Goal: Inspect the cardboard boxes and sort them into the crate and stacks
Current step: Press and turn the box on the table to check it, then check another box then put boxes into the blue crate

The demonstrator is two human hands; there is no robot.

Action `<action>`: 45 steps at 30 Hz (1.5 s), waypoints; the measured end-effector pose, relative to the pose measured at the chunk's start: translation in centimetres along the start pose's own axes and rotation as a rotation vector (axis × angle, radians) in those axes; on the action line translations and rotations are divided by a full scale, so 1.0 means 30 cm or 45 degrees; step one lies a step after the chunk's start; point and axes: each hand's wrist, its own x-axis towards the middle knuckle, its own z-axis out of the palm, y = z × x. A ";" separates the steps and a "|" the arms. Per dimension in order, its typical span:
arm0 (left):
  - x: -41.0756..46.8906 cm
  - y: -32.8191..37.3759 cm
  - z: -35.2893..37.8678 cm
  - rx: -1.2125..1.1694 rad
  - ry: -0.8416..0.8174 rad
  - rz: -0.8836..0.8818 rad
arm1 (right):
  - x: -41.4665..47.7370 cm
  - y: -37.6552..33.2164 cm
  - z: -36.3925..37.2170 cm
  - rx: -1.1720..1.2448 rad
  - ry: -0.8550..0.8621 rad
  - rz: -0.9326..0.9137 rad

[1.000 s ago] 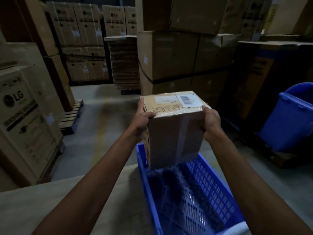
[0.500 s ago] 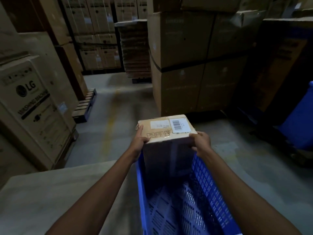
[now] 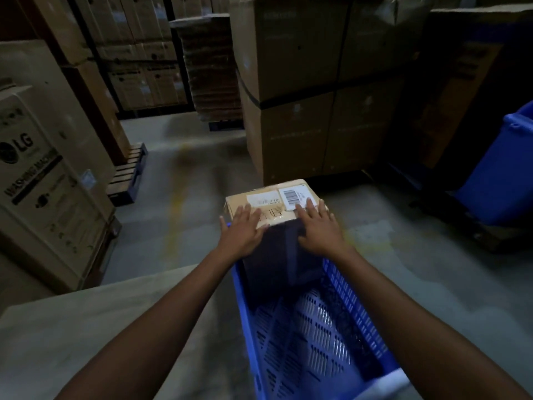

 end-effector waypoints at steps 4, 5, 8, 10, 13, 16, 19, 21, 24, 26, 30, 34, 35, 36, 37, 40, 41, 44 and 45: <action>-0.042 0.017 -0.045 0.013 0.082 0.213 | -0.102 -0.058 -0.049 0.204 0.134 0.065; -0.065 0.023 -0.054 -0.018 0.116 0.277 | -0.143 -0.081 -0.059 0.315 0.188 0.103; -0.142 0.046 -0.063 -0.171 0.213 0.461 | -0.272 -0.136 -0.072 0.602 0.400 0.225; -0.190 0.070 -0.058 -0.317 0.217 0.582 | -0.366 -0.163 -0.073 0.708 0.509 0.304; -0.264 0.130 -0.025 -0.467 0.194 0.748 | -0.527 -0.179 -0.051 0.762 0.653 0.432; -0.344 0.236 0.004 -0.630 0.108 0.863 | -0.702 -0.167 -0.034 0.796 0.793 0.573; -0.436 0.363 0.046 -0.756 0.004 0.976 | -0.882 -0.125 -0.028 0.793 0.916 0.786; -0.495 0.454 0.074 -0.818 -0.048 1.061 | -1.003 -0.086 -0.024 0.786 0.971 0.945; -0.589 0.595 0.115 -0.900 -0.116 1.172 | -1.171 -0.038 -0.010 0.822 1.030 1.112; -0.667 0.691 0.143 -0.958 -0.217 1.198 | -1.274 -0.012 0.001 0.860 1.063 1.190; -0.846 0.879 0.225 -1.035 -0.417 1.227 | -1.487 0.051 0.020 0.945 1.167 1.360; -1.012 1.087 0.332 -1.145 -0.658 1.111 | -1.745 0.151 0.046 0.991 1.288 1.557; -1.054 1.143 0.360 -1.193 -0.738 1.042 | -1.815 0.185 0.056 0.999 1.316 1.599; -1.096 1.200 0.388 -1.248 -0.825 0.950 | -1.887 0.219 0.064 1.008 1.340 1.635; -1.138 1.258 0.417 -1.303 -0.909 0.848 | -1.960 0.259 0.075 1.017 1.359 1.665; -1.252 1.440 0.515 -1.401 -1.084 0.541 | -2.176 0.408 0.121 1.077 1.371 1.724; -1.284 1.498 0.555 -1.425 -1.121 0.428 | -2.247 0.466 0.144 1.104 1.356 1.743; -1.380 1.669 0.689 -1.458 -1.229 0.145 | -2.458 0.647 0.222 1.195 1.302 1.828; -1.413 1.717 0.727 -1.448 -1.253 0.078 | -2.528 0.700 0.248 1.210 1.271 1.870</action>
